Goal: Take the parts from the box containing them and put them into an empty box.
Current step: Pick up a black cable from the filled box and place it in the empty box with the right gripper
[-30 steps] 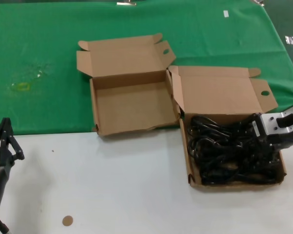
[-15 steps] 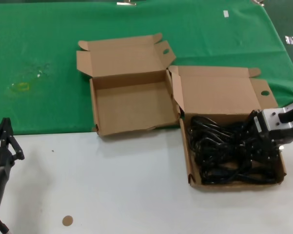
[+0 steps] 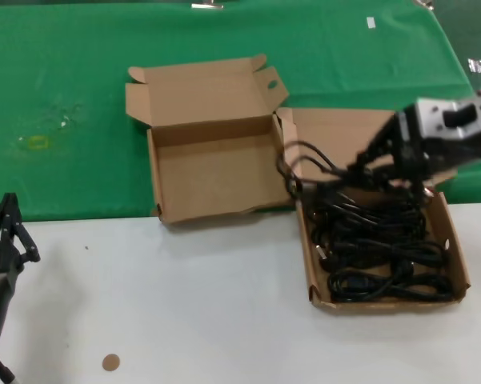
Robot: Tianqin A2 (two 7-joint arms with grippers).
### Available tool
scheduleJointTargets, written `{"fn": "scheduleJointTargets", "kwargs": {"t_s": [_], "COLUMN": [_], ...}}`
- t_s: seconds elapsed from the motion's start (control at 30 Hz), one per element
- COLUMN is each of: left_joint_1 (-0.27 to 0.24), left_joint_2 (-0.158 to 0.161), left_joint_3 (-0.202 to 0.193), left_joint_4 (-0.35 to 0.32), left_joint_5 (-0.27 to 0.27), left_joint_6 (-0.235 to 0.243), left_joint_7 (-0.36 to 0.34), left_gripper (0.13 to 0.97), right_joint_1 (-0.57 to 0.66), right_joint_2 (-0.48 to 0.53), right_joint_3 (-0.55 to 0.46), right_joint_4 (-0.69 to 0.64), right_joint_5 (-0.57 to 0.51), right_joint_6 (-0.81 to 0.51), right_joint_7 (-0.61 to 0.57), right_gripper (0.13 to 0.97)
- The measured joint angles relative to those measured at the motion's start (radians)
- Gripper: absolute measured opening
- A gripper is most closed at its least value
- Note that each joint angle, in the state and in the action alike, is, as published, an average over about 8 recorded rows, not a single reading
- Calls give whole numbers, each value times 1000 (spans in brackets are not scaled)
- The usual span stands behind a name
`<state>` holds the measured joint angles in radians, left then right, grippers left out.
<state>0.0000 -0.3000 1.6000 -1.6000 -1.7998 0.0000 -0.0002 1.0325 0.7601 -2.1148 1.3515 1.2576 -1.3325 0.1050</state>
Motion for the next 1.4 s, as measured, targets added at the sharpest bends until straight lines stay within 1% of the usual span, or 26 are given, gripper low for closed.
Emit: {"fn": "scheduleJointTargets", "kwargs": {"t_s": [0.17, 0.37, 0.6, 0.77, 1.07, 1.4], "left_joint_1": [0, 0, 0, 0, 0, 0], "left_joint_2": [0, 0, 0, 0, 0, 0], "left_joint_3": [0, 0, 0, 0, 0, 0], "left_joint_4": [0, 0, 0, 0, 0, 0], "left_joint_5": [0, 0, 0, 0, 0, 0], "left_joint_6": [0, 0, 0, 0, 0, 0], "left_joint_7": [0, 0, 0, 0, 0, 0], "left_gripper": [152, 152, 152, 152, 152, 152], "right_joint_1": [40, 64, 88, 101, 123, 143], "right_joint_2": [-78, -205, -356, -436, -514, -532], "right_joint_3": [-8, -37, -80, -100, -122, -134], "right_joint_4": [-16, -70, -191, -289, -447, -549], "right_joint_5": [-20, -52, -89, -102, -116, -128], "right_joint_6": [38, 116, 209, 269, 343, 376], "right_joint_7": [24, 31, 5, -32, -110, -173], "right_gripper": [232, 231, 230, 230, 229, 229]}}
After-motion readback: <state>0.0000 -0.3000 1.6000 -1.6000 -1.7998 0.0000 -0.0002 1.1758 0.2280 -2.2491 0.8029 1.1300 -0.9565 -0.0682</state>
